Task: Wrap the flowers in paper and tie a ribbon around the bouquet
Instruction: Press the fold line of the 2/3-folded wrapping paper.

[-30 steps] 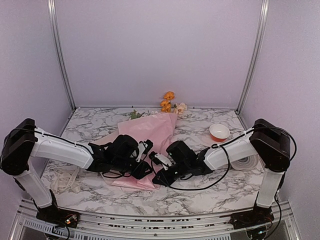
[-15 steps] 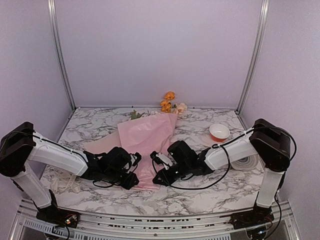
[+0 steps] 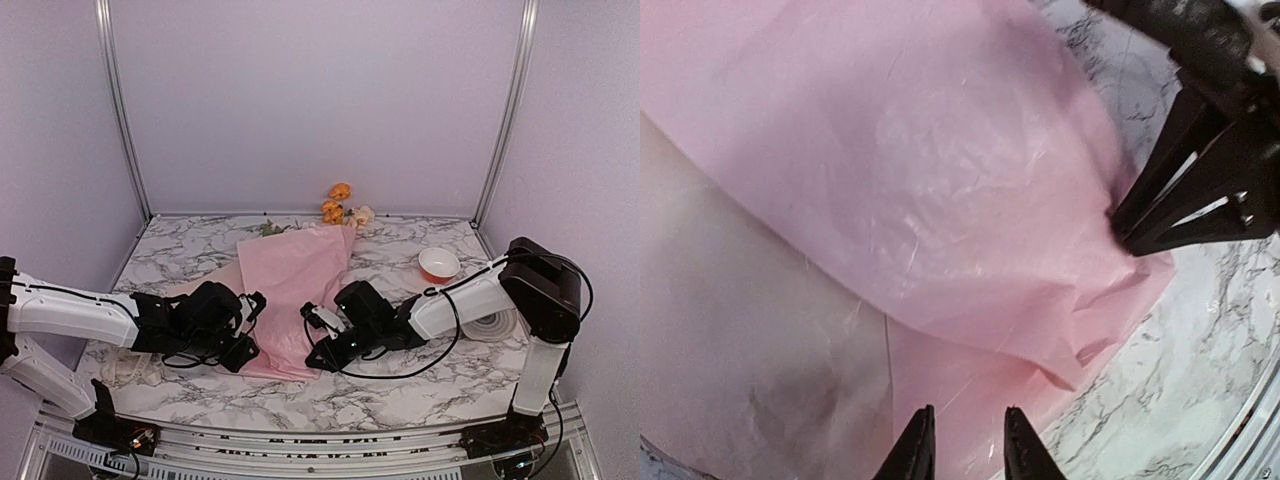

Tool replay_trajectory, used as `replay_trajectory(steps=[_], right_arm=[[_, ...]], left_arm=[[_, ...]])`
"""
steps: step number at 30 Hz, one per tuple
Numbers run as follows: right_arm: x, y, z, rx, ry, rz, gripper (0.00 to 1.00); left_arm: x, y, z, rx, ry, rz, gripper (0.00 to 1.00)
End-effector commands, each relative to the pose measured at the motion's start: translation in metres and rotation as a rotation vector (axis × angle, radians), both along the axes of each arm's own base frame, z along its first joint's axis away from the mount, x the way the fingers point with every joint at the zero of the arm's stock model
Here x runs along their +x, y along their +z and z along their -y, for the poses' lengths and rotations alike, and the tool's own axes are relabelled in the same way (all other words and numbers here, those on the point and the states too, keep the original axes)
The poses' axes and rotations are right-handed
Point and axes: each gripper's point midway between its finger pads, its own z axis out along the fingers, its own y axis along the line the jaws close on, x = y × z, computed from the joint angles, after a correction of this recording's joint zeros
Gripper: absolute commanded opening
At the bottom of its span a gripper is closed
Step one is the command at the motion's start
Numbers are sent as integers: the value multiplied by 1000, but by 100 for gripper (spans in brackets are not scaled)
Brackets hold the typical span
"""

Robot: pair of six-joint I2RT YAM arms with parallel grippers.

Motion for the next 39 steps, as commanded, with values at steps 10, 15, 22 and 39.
replay_trajectory(steps=[10, 15, 22, 39], right_arm=[[-10, -32, 19, -128, -8, -75, 13], [-11, -32, 20, -127, -11, -78, 13], [-12, -34, 21, -125, -13, -78, 13], [-13, -28, 17, -113, -5, -94, 13]], left_arm=[[-7, -30, 67, -11, -205, 2, 20], [-18, -53, 25, 72, -117, -36, 18], [-36, -73, -31, 140, -15, -81, 17], [-6, -10, 62, -14, -172, 106, 24]])
